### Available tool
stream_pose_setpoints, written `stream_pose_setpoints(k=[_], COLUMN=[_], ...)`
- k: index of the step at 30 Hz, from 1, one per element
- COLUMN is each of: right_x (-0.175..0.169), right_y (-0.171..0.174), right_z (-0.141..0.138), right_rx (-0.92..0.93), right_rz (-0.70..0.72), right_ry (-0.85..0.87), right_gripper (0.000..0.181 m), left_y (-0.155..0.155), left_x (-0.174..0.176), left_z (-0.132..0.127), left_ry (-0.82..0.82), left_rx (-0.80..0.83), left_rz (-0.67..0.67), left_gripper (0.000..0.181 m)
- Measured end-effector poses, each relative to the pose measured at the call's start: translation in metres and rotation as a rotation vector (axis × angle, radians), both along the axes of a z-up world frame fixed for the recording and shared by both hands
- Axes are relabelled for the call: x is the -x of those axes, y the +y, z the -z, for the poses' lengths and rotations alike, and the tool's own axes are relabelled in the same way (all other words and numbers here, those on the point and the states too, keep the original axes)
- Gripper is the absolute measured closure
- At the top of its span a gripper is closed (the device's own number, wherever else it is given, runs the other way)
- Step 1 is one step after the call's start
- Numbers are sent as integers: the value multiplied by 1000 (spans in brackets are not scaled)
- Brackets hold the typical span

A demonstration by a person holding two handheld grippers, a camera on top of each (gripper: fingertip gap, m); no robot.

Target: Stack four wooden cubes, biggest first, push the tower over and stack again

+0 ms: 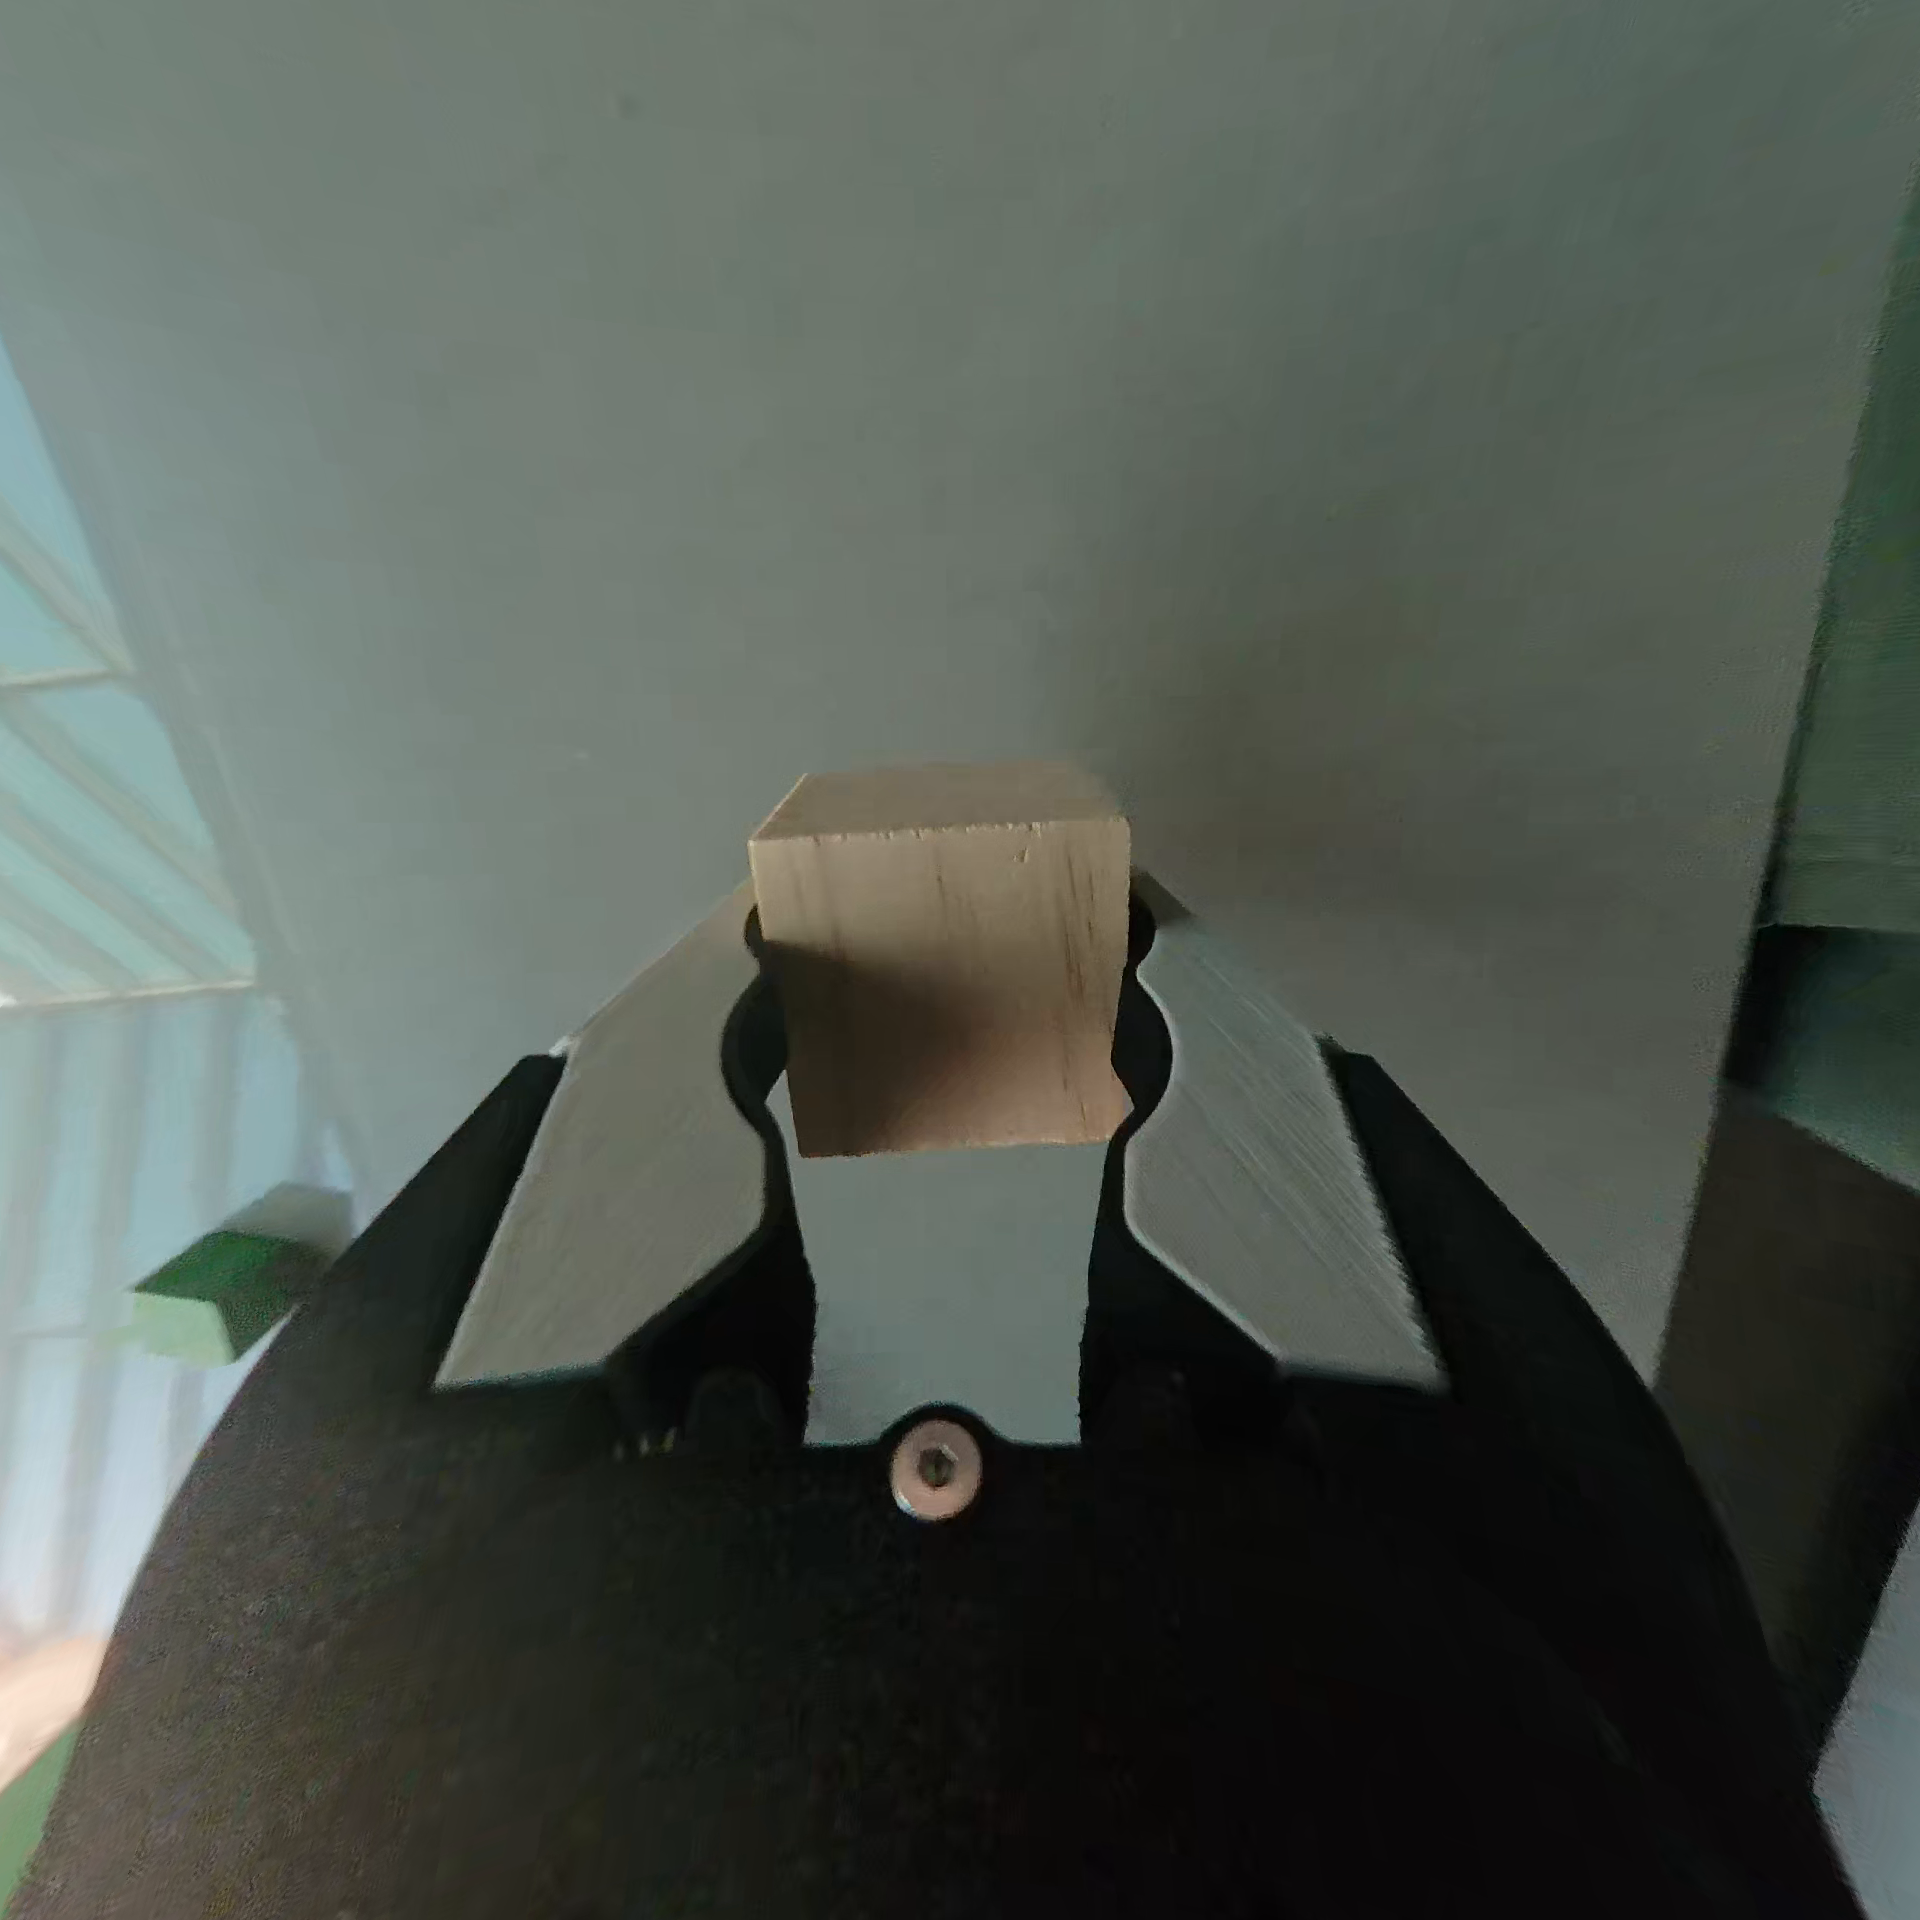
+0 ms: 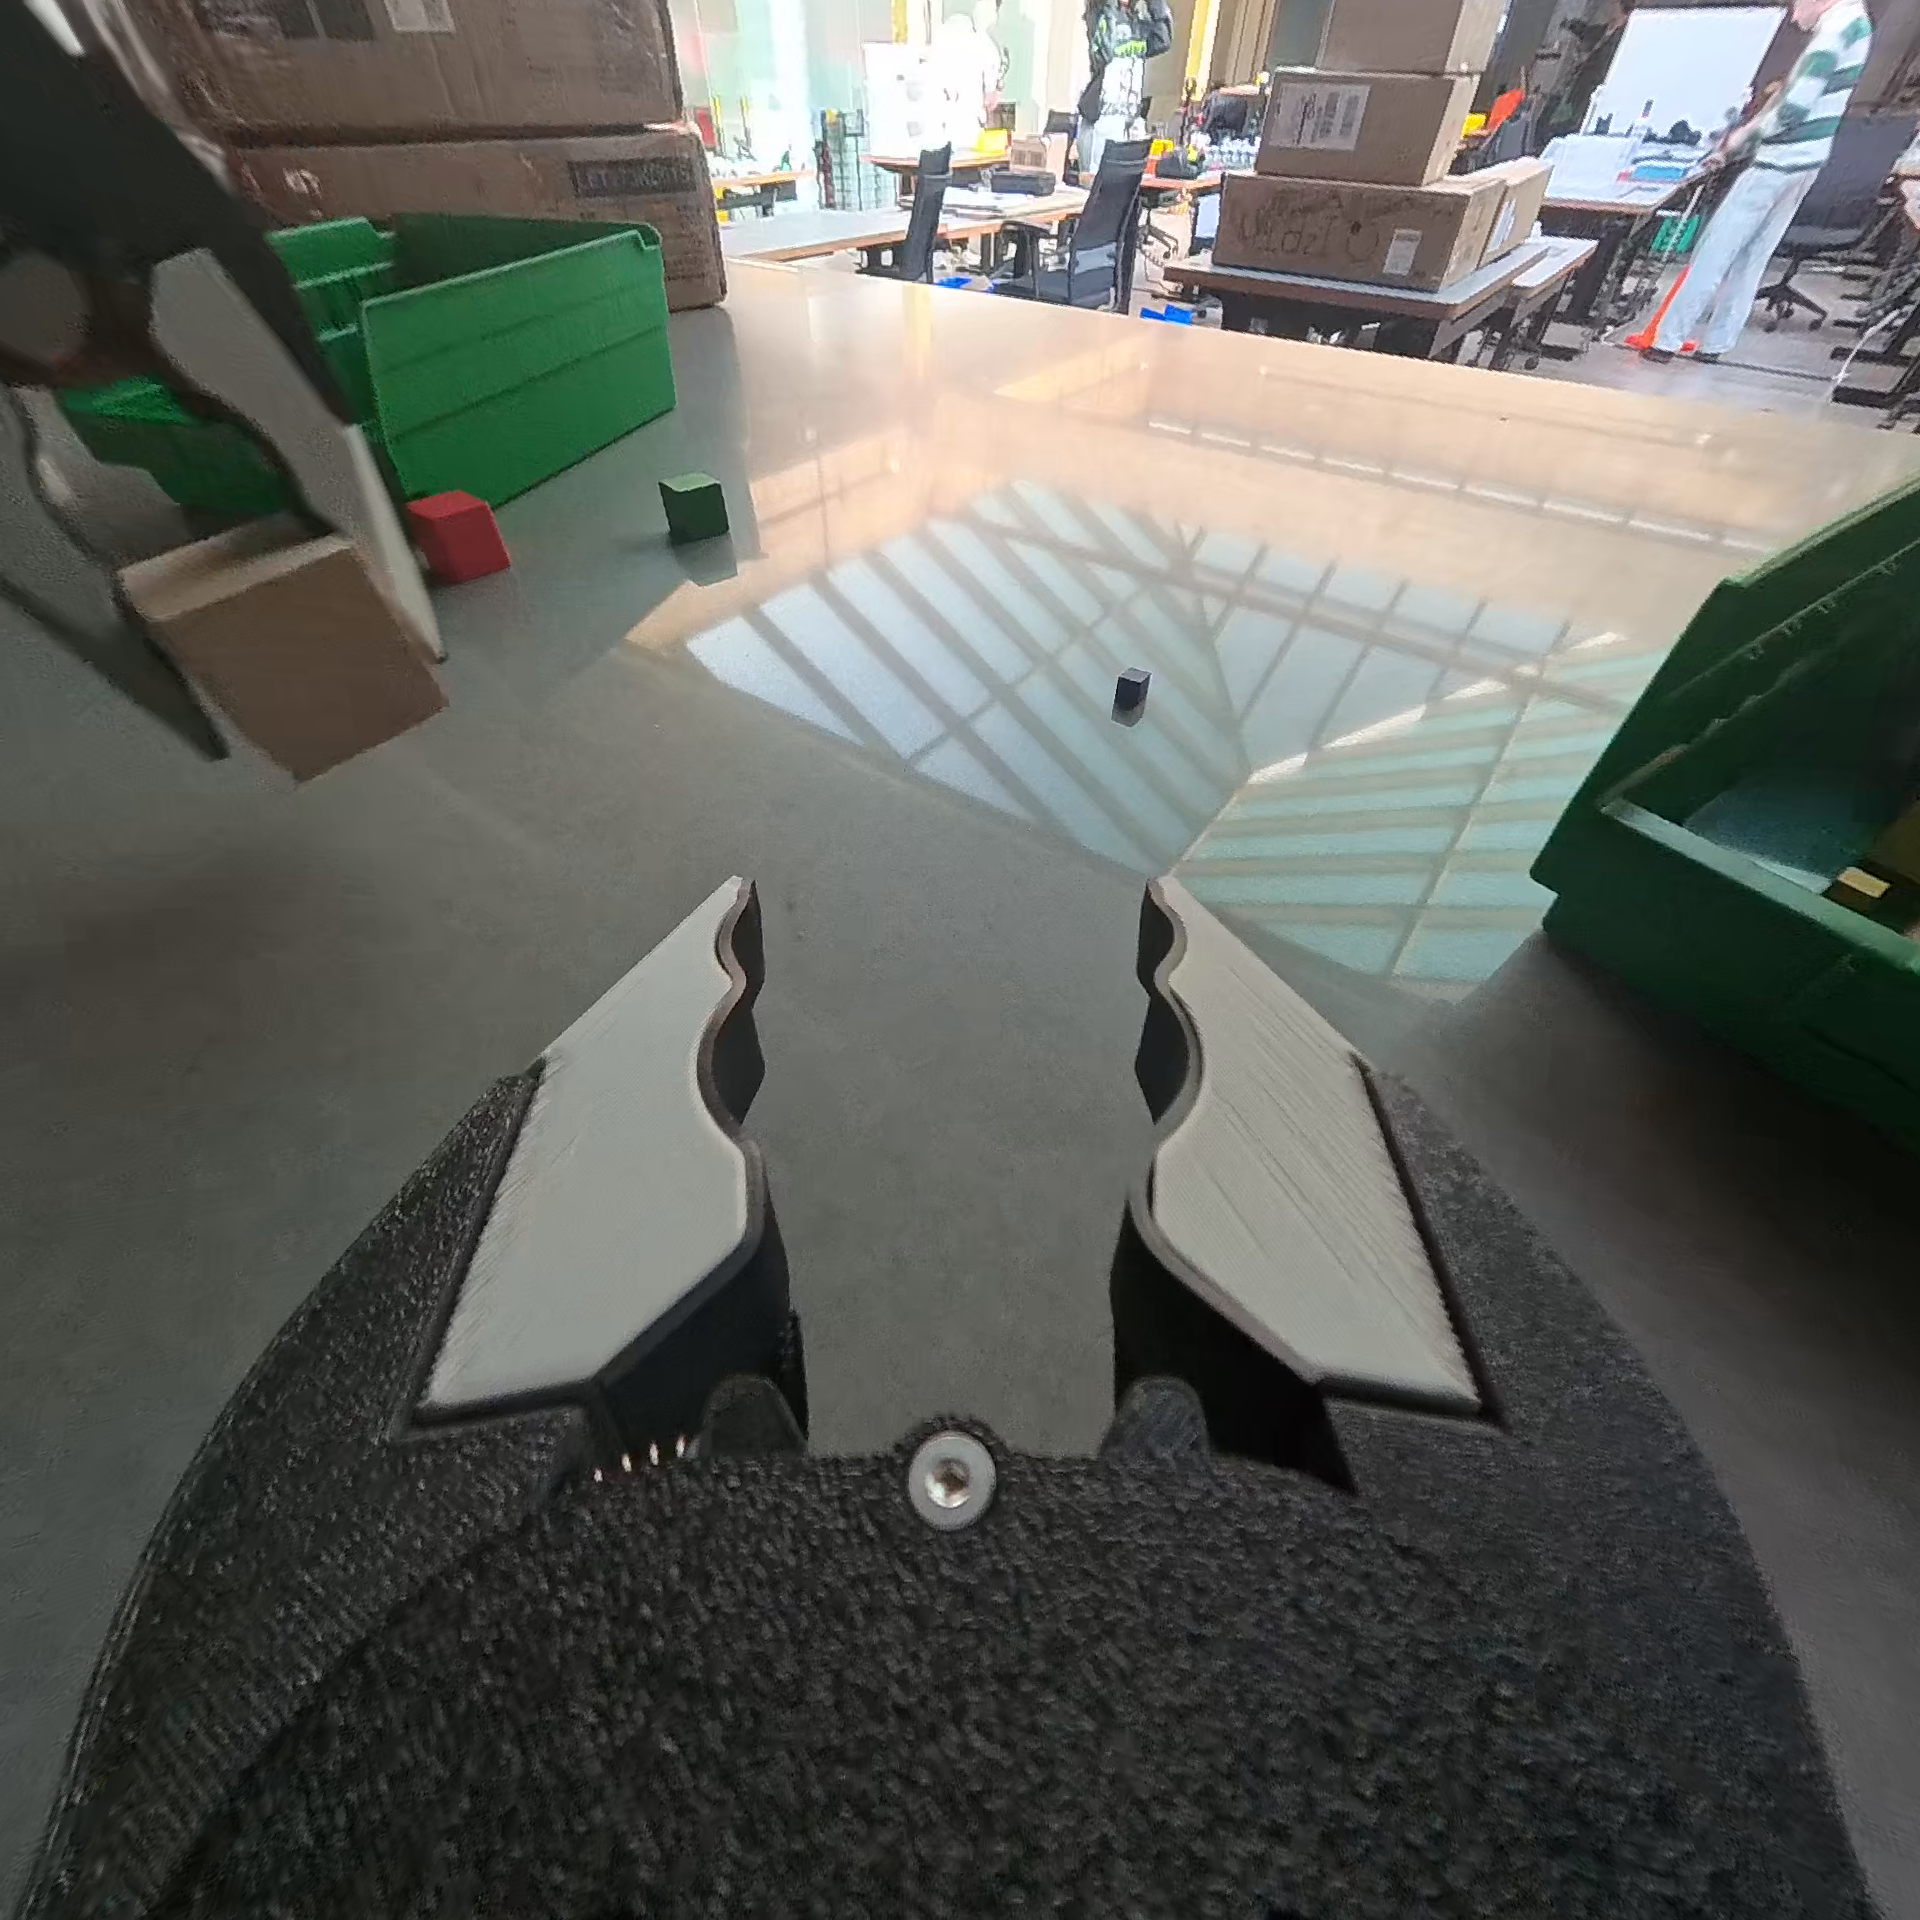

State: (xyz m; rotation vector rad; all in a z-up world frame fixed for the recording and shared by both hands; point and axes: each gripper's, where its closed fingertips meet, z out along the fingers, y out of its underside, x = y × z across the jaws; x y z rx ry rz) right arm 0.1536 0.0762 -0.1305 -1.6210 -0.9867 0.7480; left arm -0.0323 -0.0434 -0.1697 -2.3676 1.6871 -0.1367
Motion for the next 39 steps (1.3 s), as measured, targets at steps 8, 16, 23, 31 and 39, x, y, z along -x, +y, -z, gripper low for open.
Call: stream_pose_setpoints(k=[8,16,23,31,39], right_x=[4,1,0,-3,-1], right_y=[-3,-4,2,10,13], right_z=[4,6,10,15,21], right_rx=[-31,-38,-1,57,67], right_rz=[-6,16,42,75,83], right_ry=[-49,-63,-69,-71,-110], right_gripper=[108,108,109,109,108], left_y=[119,266,373,424,428], left_x=[73,163,193,181,176], left_z=[-19,-20,-25,15,35], left_ry=[-54,93,107,69,57], left_rx=[16,-16,-41,-28,21], left_rz=[56,-72,-127,-70,-114], left_gripper=[121,121,121,121,119])
